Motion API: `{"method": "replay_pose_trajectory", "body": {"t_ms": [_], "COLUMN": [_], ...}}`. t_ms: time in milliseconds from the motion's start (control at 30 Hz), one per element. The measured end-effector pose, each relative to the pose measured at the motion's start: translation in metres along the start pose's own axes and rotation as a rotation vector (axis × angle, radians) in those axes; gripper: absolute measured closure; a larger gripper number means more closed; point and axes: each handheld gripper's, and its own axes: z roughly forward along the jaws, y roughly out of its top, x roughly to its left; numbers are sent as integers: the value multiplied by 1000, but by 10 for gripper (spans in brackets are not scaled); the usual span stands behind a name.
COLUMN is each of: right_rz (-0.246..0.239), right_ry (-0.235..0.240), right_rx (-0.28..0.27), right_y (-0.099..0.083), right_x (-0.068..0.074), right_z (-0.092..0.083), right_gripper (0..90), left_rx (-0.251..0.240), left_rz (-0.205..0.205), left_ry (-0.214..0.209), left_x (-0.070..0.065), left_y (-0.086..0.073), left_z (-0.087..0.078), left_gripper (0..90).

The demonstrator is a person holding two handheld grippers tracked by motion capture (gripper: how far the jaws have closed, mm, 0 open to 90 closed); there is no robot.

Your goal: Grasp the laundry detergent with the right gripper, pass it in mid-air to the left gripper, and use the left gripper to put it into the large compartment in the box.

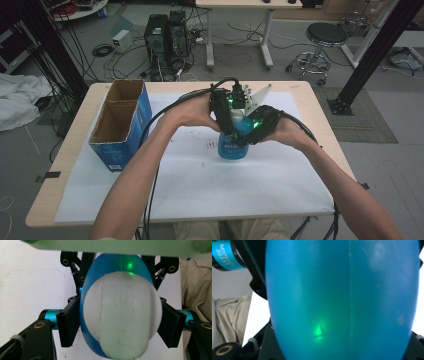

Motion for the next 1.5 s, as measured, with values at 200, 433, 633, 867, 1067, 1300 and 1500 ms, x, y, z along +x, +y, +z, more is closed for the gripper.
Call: {"method": "replay_pose_trajectory", "body": {"t_ms": [200,433,633,867,1067,1300,1500], "right_rz": [1,0,-5,-12,-19,-24,-19], "right_ry": [-2,1,6,5,11,14,23], "right_rx": [-5,-6,-6,-5,-27,-40,-48], "right_y": [0,0,0,0,-1,0,0], "right_x": [0,0,1,2,2,3,3], "right_z": [1,2,2,3,2,-1,-3], "right_gripper": [461,461,461,457,449,441,386], "left_rx": [-9,-5,-5,4,-11,-25,-23], "left_rz": [4,6,1,0,-19,-23,-28], "left_ry": [4,0,5,0,3,3,2], "left_x": [-1,-1,-2,-3,-5,-6,-6], "left_y": [1,1,1,1,0,0,-1], "left_z": [-1,-2,-1,-2,-5,-8,-8], "left_gripper": [312,342,374,381,383,383,383]}}
